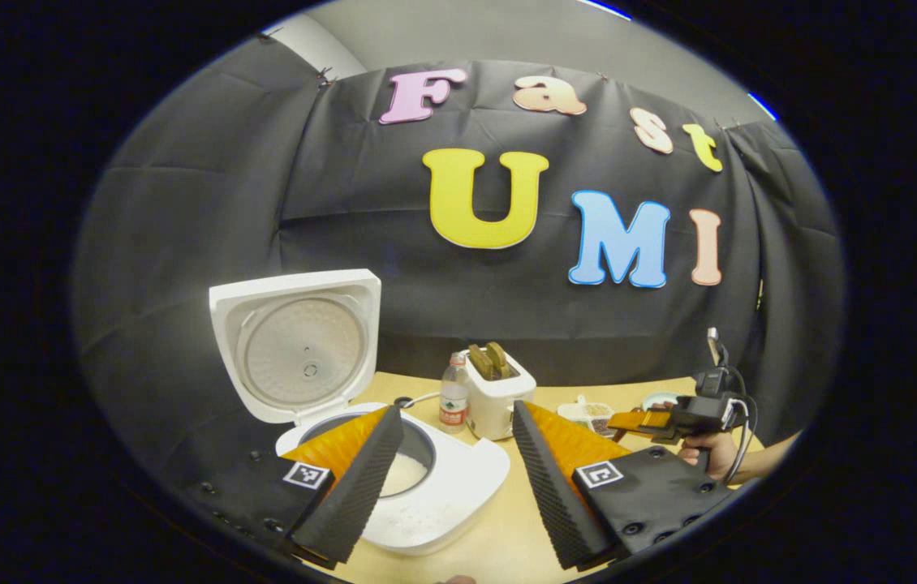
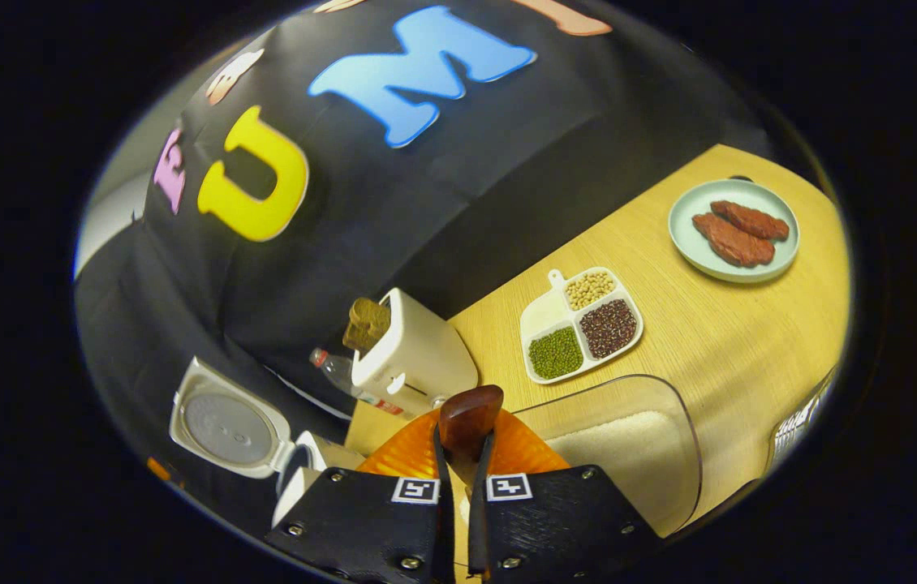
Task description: Close the left gripper, press the button to open the rice cooker; take a wooden spoon from the chopstick holder with the right hand, scoop a spoonful of rice and pour it into the rice cooker, then put the wooden spoon back into the chopstick holder.
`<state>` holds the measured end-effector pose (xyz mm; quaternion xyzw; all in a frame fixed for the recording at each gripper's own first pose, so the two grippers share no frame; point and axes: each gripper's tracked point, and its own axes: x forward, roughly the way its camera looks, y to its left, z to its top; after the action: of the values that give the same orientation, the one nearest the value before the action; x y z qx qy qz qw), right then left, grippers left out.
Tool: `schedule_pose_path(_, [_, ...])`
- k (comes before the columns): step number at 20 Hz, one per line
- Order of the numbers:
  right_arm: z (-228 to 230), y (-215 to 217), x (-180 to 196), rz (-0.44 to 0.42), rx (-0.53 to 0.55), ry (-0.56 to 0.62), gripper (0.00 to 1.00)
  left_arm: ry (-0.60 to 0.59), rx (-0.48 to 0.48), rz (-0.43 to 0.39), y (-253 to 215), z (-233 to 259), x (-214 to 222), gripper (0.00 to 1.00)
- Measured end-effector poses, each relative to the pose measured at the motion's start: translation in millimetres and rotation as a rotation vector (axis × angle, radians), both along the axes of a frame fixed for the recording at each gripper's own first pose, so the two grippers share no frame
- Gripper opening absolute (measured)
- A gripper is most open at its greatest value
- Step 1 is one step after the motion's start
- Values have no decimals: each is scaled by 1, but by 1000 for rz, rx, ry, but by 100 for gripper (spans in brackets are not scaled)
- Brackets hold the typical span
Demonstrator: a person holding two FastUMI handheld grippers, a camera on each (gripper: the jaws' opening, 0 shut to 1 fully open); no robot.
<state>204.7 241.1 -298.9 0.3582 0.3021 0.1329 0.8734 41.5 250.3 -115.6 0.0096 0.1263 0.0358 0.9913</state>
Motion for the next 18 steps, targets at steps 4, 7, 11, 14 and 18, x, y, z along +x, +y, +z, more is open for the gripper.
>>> schedule_pose_path(4, [26, -43, 5, -87, 79, -17, 7, -24, -1, -8, -7, 9, -1, 95])
schedule_pose_path(7, [50, -63, 1, -132, 171, -29, 7, -44, 5, -18, -13, 16, -3, 95])
schedule_pose_path(11, [80, -73, -9, -176, 341, -23, 7, -64, -6, -33, -23, 24, -9, 95])
schedule_pose_path(14, [99, -68, -19, -206, 491, 5, 7, -72, -8, -34, -20, 27, -17, 95])
schedule_pose_path(18, [119, -48, -30, -163, 492, -19, 7, -77, 10, -33, -12, 31, -25, 95])
